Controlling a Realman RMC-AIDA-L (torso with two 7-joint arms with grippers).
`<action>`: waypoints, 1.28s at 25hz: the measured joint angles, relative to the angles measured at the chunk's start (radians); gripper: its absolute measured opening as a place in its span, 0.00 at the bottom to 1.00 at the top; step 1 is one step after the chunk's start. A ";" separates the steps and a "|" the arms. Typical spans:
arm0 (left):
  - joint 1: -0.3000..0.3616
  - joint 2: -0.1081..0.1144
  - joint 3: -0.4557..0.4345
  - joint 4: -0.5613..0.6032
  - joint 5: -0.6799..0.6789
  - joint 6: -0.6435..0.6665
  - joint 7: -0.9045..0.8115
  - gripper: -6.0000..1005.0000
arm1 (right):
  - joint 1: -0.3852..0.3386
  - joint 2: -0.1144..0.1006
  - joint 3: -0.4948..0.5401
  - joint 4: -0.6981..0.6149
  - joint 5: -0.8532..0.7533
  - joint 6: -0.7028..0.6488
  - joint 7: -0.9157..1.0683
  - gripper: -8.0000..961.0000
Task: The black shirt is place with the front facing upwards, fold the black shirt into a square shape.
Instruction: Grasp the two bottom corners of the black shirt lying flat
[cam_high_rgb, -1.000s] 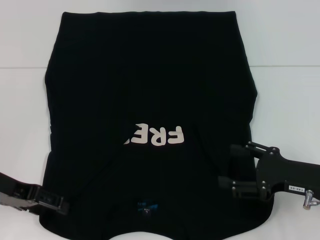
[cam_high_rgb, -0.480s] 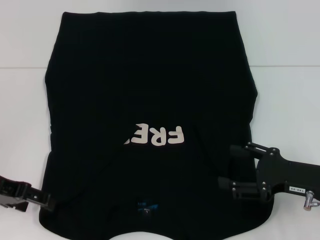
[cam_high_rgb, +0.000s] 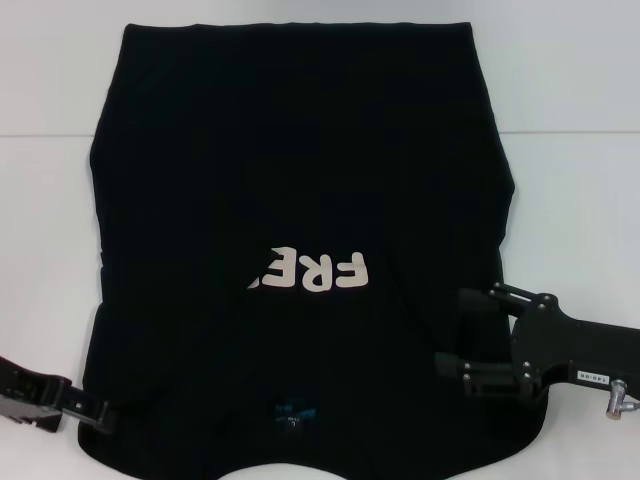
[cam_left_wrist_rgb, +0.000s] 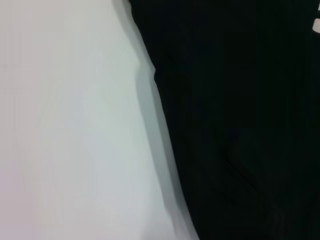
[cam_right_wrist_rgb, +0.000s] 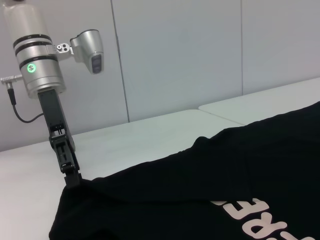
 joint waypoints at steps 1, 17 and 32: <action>0.000 -0.001 0.002 -0.001 0.000 -0.003 0.000 0.87 | 0.000 0.000 0.000 0.000 0.000 0.000 0.000 0.99; 0.000 -0.012 0.061 0.006 0.009 -0.016 0.007 0.77 | 0.000 0.000 0.012 0.000 0.000 -0.004 0.000 0.98; 0.000 -0.009 0.056 0.010 0.007 -0.022 0.013 0.19 | 0.000 0.000 0.023 0.000 0.000 -0.017 0.001 0.99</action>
